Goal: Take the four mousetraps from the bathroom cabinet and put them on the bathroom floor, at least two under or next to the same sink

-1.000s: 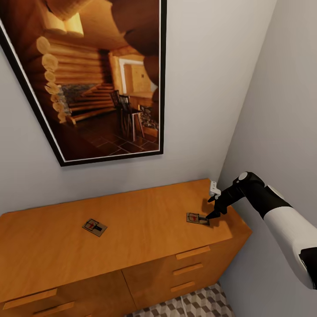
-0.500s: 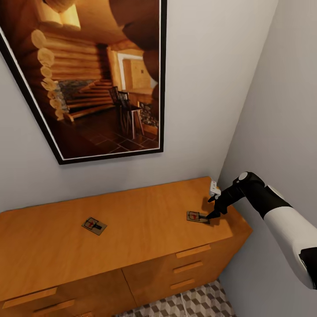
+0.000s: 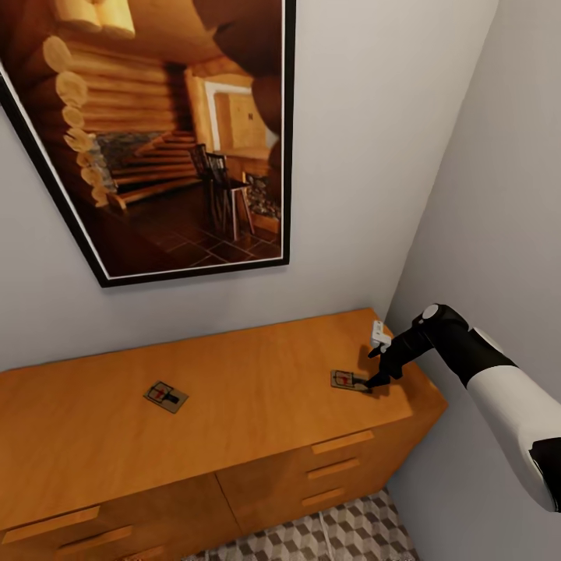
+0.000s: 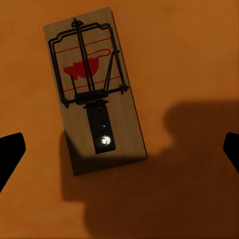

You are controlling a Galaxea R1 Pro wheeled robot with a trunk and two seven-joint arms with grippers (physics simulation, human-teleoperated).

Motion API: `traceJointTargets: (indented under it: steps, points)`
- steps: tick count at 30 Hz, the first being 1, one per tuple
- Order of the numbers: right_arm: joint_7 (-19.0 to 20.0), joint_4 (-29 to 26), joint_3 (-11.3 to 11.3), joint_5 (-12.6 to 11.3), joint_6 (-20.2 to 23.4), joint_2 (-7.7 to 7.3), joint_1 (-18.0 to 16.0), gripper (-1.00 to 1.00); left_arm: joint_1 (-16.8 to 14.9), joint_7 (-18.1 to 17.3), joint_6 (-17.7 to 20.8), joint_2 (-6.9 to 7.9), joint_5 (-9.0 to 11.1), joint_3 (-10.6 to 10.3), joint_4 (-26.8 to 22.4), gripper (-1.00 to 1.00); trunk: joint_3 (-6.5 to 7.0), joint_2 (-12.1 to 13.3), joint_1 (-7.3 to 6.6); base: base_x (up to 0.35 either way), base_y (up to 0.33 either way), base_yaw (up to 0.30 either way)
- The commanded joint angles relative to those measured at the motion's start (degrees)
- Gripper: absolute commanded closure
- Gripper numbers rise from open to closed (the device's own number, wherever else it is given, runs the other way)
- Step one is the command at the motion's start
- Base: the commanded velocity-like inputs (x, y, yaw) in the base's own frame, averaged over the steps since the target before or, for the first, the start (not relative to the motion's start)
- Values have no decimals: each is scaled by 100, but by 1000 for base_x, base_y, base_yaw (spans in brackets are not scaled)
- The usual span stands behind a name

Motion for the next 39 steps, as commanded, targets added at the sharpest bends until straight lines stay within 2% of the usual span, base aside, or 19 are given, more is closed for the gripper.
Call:
traceJointTargets:
  steps: [1,30,39]
  points:
    - [18,-9,19,3,60,-6,-4,-100,-8,2,-25,-3,59,-49,18,-100,-15,-6,1,0,0,0]
    - [16,-9,22,3,60,-4,-4,-100,-8,2,-25,-3,59,-49,18,-100,-254,-6,1,0,0,0]
    - [16,-9,22,3,60,-9,-4,-100,-8,2,-25,-3,59,-49,18,-100,-280,-6,1,0,0,0]
